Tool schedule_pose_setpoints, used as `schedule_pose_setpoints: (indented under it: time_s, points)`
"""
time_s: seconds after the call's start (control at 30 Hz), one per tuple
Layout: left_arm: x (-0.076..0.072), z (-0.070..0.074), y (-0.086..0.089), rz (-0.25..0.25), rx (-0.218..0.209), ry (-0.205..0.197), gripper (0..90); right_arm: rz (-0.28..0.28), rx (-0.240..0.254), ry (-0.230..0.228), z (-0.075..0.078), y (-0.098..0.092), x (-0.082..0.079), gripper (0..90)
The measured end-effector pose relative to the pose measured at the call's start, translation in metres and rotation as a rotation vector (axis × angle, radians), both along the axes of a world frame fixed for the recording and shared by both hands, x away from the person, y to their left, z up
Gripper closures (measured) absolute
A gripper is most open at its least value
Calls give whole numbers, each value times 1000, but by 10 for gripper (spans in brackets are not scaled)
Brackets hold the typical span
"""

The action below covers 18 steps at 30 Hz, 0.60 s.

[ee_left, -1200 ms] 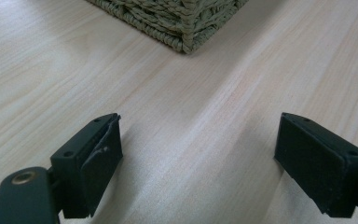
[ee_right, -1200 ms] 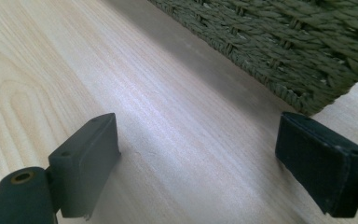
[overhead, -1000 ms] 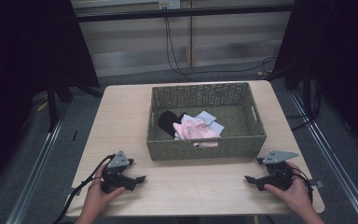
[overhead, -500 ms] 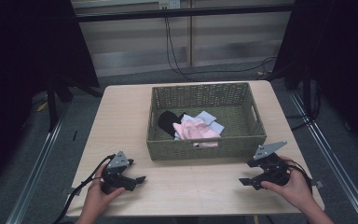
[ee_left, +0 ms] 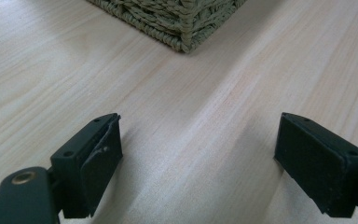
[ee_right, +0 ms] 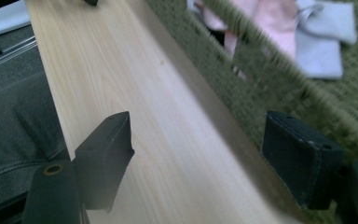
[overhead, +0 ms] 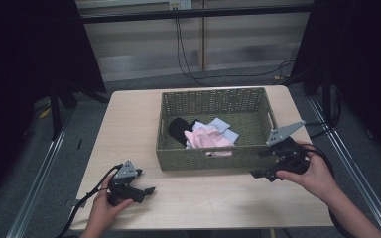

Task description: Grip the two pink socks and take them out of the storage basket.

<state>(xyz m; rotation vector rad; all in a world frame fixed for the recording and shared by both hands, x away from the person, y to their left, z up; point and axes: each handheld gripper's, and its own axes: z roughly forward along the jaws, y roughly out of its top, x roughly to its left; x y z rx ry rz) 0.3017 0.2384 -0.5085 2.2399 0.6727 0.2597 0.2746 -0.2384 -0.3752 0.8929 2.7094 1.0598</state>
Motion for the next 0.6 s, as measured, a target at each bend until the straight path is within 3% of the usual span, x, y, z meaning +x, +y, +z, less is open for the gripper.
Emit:
schedule_pose_setpoints:
  time_s: [0.27,0.6]
  points:
    - [0,0,0,0,0,1,142,7,-16,-15,18,8,24,238]
    - [0,0,0,-2,2,0,142,-3,-42,-21,22,23,53,236]
